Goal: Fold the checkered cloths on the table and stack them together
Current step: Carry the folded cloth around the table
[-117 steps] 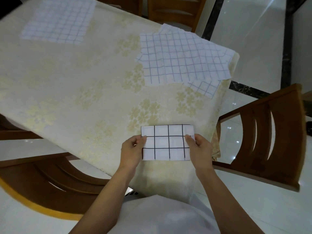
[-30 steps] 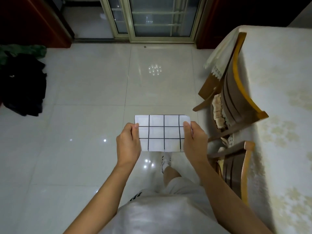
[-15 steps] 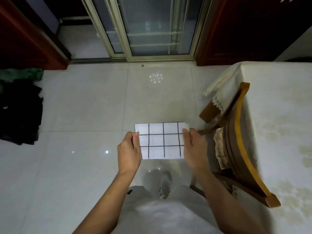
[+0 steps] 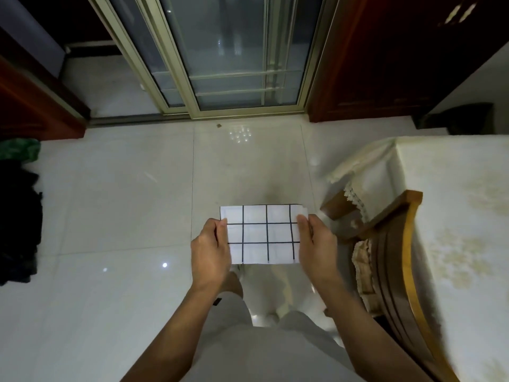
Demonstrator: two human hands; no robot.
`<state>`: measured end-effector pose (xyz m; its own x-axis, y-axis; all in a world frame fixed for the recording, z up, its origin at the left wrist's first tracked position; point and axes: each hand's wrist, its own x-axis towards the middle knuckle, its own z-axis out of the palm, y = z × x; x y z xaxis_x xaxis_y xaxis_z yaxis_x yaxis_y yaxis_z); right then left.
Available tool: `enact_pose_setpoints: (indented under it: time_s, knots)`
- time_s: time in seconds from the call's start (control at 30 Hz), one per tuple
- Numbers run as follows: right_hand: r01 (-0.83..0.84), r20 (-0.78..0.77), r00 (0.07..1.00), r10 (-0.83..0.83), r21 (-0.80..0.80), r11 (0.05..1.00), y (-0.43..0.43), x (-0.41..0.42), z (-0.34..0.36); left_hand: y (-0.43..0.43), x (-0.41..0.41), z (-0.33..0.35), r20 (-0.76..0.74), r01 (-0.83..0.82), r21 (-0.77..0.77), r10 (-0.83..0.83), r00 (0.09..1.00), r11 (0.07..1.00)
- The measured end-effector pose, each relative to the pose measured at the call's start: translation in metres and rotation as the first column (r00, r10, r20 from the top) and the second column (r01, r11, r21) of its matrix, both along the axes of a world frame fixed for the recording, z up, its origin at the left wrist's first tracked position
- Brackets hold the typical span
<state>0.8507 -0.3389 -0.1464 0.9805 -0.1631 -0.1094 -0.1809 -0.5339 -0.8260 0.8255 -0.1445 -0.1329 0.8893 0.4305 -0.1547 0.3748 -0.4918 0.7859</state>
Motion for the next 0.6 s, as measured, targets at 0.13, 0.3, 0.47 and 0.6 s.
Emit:
enact_pose_setpoints:
  time_s: [0.13,0.3,0.47,0.6]
  knots:
    - [0.037,0.04,0.998,-0.038,0.013,0.999,0.031,0.061,0.003,0.035,0.069,-0.004,-0.035,0.057,-0.003,-0.057,0.998,0.998]
    - [0.095,0.048,0.994,-0.095,0.011,0.995,0.066,0.137,0.006,0.076,0.161,0.004,0.0,0.149,0.003,-0.149,0.989,0.989]
    - [0.224,0.067,0.972,-0.224,0.006,0.974,0.072,0.187,0.009,0.08,0.235,0.005,0.067,0.27,0.038,-0.272,0.96,0.962]
    - [0.347,0.036,0.937,-0.348,0.022,0.938,0.055,0.202,0.01,0.058,0.276,0.003,0.077,0.387,0.061,-0.391,0.917,0.92]
